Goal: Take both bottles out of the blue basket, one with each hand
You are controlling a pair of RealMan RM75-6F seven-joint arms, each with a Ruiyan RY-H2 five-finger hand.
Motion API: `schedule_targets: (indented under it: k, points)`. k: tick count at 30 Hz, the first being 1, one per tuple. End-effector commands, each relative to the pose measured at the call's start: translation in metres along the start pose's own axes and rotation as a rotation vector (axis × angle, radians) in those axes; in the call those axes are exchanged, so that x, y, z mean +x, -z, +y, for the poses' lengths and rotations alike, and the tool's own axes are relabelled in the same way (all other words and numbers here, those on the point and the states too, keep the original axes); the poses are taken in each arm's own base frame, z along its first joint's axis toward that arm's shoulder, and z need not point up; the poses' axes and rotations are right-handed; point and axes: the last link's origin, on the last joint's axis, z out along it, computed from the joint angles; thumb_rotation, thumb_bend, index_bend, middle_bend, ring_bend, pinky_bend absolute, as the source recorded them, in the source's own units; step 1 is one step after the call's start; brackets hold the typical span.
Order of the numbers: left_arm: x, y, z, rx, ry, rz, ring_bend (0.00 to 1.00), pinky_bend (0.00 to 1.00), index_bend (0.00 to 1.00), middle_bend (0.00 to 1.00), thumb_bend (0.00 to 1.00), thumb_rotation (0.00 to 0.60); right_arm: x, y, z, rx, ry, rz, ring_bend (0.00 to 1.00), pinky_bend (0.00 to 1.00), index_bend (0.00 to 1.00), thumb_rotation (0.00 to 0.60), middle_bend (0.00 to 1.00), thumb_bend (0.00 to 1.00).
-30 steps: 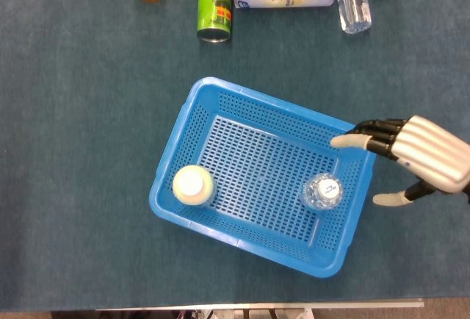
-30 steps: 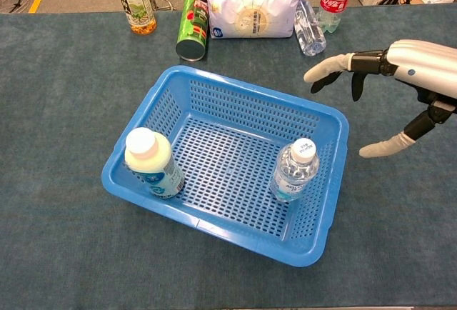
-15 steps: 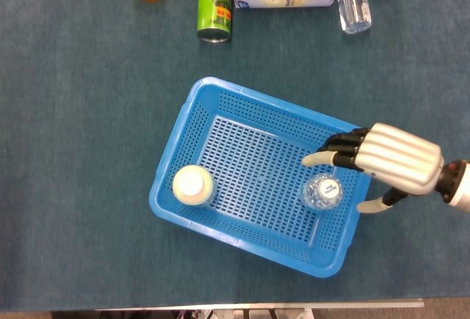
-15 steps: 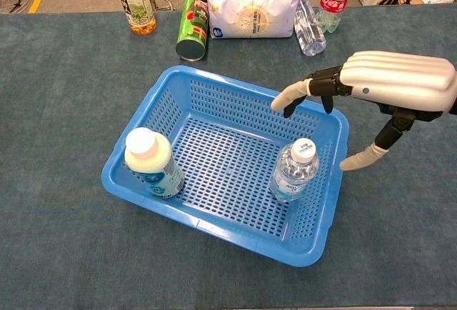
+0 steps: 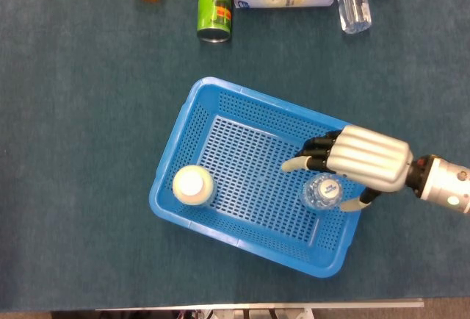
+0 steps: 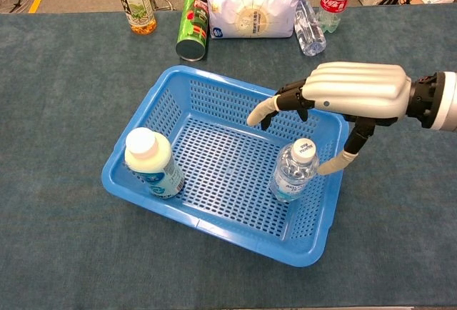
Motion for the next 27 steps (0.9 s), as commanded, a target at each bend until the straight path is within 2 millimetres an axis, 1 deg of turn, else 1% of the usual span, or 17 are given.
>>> schedule_targets:
  k: [1, 7, 14, 27]
  points:
    - [0.0, 0.001, -0.002, 0.002, 0.003, 0.002, 0.3, 0.53, 0.38, 0.37, 0.2, 0.6, -0.003, -0.003, -0.002, 0.008, 0.001, -0.02, 0.25, 0.44, 0.21, 0.6, 0.31, 0.0]
    - [0.0, 0.004, -0.005, 0.011, 0.009, 0.002, 0.3, 0.53, 0.38, 0.37, 0.2, 0.6, -0.008, -0.005, -0.005, 0.016, -0.002, -0.055, 0.26, 0.45, 0.23, 0.6, 0.33, 0.0]
    - [0.0, 0.006, -0.006, 0.016, 0.011, 0.005, 0.3, 0.53, 0.38, 0.37, 0.2, 0.6, -0.012, -0.004, -0.002, 0.001, 0.001, -0.084, 0.3, 0.48, 0.28, 0.6, 0.37, 0.0]
    - [-0.001, 0.007, -0.008, 0.024, 0.012, 0.001, 0.3, 0.53, 0.38, 0.37, 0.2, 0.6, -0.018, -0.011, 0.003, -0.01, 0.011, -0.093, 0.32, 0.49, 0.29, 0.6, 0.38, 0.0]
